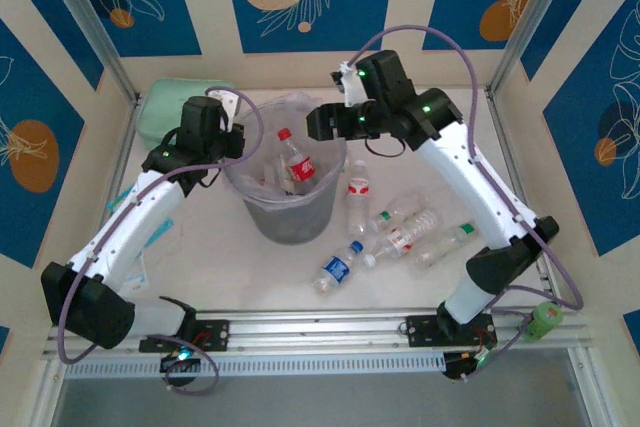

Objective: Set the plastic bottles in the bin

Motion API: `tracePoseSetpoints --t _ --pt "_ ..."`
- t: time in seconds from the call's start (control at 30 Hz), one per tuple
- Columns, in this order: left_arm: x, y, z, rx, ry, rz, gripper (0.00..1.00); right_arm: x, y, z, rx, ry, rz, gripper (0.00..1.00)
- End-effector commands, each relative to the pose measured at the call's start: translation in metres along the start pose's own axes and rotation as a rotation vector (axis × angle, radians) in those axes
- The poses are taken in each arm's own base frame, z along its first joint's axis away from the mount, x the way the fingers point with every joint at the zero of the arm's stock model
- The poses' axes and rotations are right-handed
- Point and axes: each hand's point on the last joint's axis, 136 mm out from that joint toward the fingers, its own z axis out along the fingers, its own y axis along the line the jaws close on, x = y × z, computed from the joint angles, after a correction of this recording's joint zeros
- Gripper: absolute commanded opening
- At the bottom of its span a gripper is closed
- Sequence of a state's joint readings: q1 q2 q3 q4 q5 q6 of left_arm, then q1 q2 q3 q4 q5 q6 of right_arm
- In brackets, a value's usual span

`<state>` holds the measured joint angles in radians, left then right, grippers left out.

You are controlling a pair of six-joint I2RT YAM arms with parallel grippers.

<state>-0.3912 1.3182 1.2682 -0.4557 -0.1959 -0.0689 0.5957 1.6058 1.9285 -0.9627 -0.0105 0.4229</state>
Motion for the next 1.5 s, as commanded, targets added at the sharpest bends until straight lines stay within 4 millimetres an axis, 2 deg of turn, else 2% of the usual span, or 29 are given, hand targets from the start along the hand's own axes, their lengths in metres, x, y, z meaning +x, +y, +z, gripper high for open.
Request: tracePoseSetpoints --t 0.0,0.13,0.3,0.47,0.63,0.8,0.93,1.1,1.27,1.47 --pt "0.044 -0.007 0.020 -0.005 0.144 0.049 0.00 0.009 -0.030 -0.026 0.072 -0.011 0.063 0.81" --pt "0.044 -0.007 0.020 -0.003 0.146 0.048 0.00 0.026 -0.077 -0.057 0.195 -0.037 0.150 0.98" --pt "0.044 -0.009 0.019 0.010 0.147 0.044 0.00 0.071 -0.133 -0.084 0.324 -0.037 0.348 0.99" --pt "0.043 -0.011 0.018 0.021 0.146 0.039 0.00 0.113 -0.177 -0.100 0.521 -0.047 0.493 0.99" --pt "0.043 -0.011 0.018 0.021 0.145 0.040 0.00 0.148 -0.195 -0.098 0.612 0.039 0.582 0.99" --pt "0.044 -0.011 0.019 0.016 0.151 0.037 0.00 0.181 -0.224 -0.109 0.798 0.107 0.689 0.99" --pt "0.045 -0.011 0.021 0.018 0.157 0.036 0.00 0.210 -0.232 -0.100 0.830 0.150 0.784 0.99" --pt "0.044 -0.012 0.019 0.025 0.154 0.033 0.00 0.247 -0.251 -0.098 0.899 0.206 0.869 0.99" --pt "0.043 -0.012 0.017 0.028 0.149 0.028 0.00 0.282 -0.265 -0.082 0.865 0.260 0.998 0.99" --pt "0.044 -0.013 0.018 0.028 0.153 0.029 0.00 0.298 -0.273 -0.061 0.781 0.248 1.101 1.00"
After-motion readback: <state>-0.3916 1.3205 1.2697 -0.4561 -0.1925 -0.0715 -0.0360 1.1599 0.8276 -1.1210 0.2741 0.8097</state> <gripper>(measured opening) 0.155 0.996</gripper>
